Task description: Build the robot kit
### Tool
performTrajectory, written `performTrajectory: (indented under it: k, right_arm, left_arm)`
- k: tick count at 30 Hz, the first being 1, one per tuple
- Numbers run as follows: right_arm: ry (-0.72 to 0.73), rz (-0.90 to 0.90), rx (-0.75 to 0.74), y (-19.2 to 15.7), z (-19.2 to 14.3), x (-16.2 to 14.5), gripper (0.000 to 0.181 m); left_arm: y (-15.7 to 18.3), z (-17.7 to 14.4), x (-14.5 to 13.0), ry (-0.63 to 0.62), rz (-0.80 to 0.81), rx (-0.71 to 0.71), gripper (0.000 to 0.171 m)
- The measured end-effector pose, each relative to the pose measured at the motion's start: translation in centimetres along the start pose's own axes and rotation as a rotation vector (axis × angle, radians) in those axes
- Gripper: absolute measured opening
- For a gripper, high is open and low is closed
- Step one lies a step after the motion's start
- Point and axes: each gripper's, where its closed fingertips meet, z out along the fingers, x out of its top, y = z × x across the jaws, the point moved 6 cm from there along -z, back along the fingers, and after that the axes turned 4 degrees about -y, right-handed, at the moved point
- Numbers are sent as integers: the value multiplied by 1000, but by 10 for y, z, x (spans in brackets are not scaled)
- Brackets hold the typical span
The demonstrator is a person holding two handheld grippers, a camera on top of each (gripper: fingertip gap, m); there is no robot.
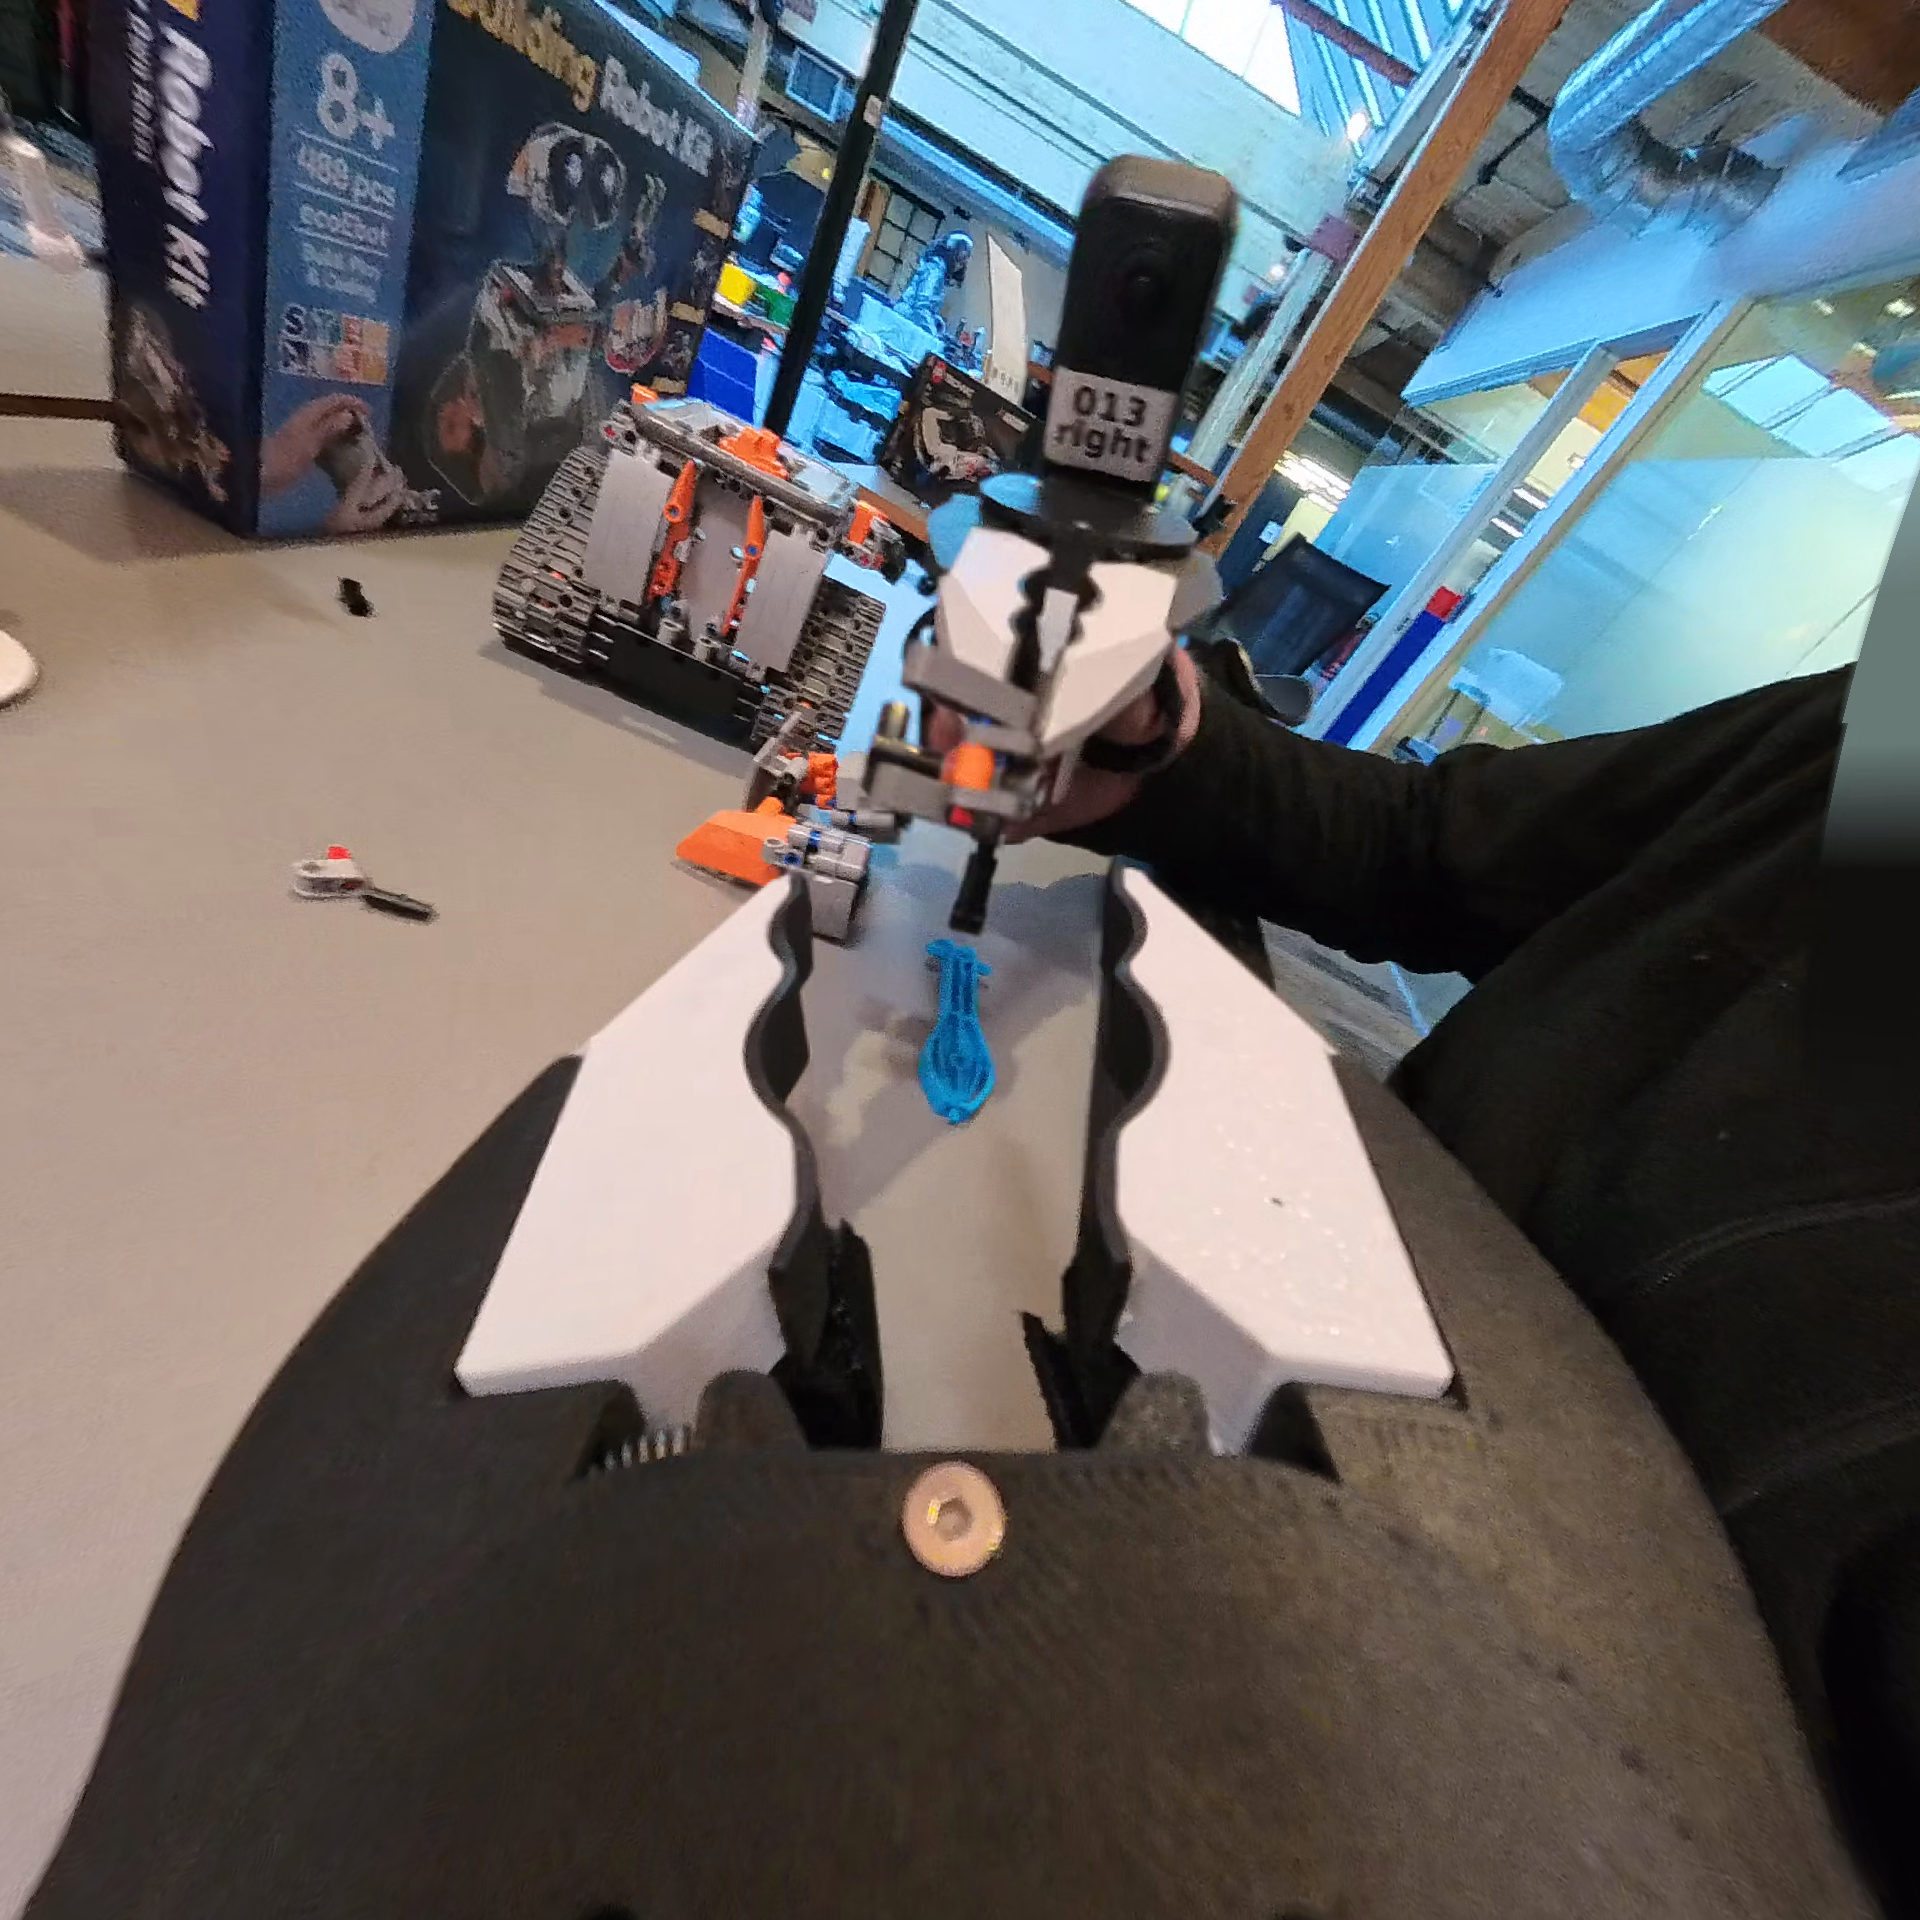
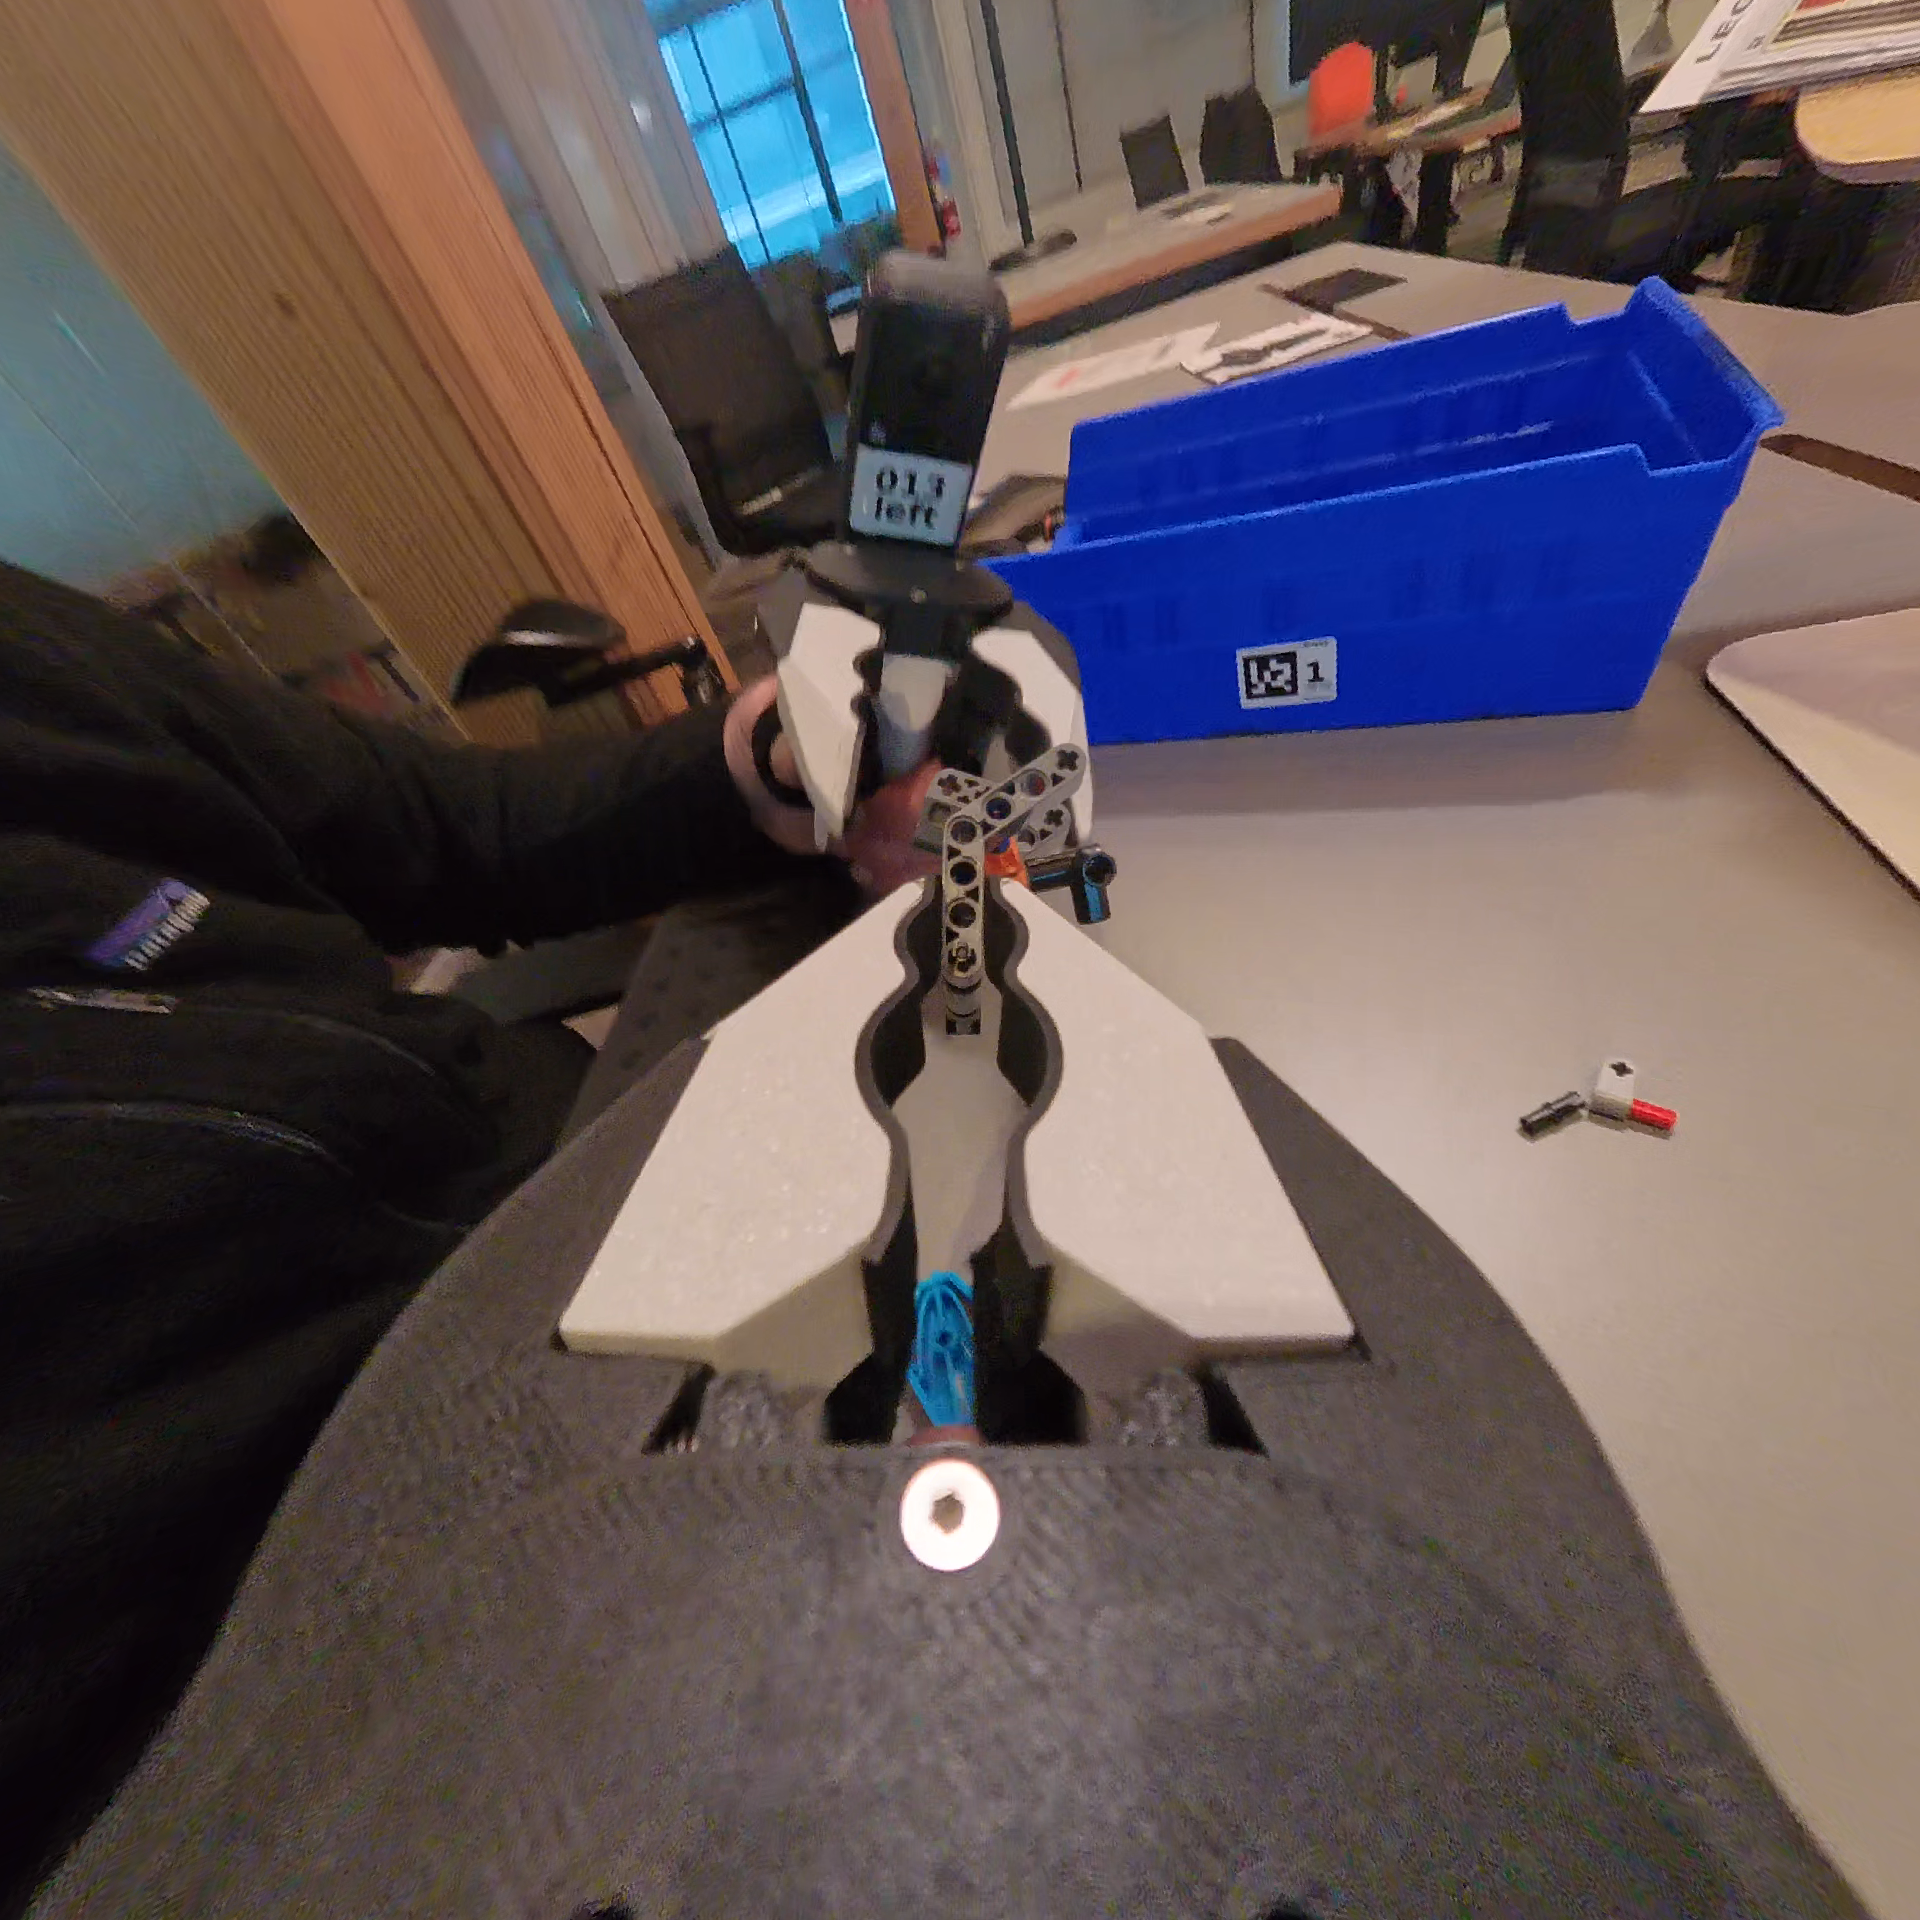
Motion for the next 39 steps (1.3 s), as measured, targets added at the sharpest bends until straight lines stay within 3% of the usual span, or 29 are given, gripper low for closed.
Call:
performTrajectory:
  k: [3,10,16,33,39]
  right_arm:
    - [86,43,21,1,0,4,5]
    - [208,96,25,2,3,9,5]
    - [180,82,18,-4,15,5,6]
    - [161,-24,34,-15,11,17,12]
    - [166,-4,51,-13,9,20,6]
  left_arm:
    - [7,15,-3,-18,0,-14,47]
    - [10,19,23,122,64,61,24]
    - [13,17,27,170,106,100,14]
    - [27,17,26,149,207,81,9]
    - [28,17,27,151,212,70,9]
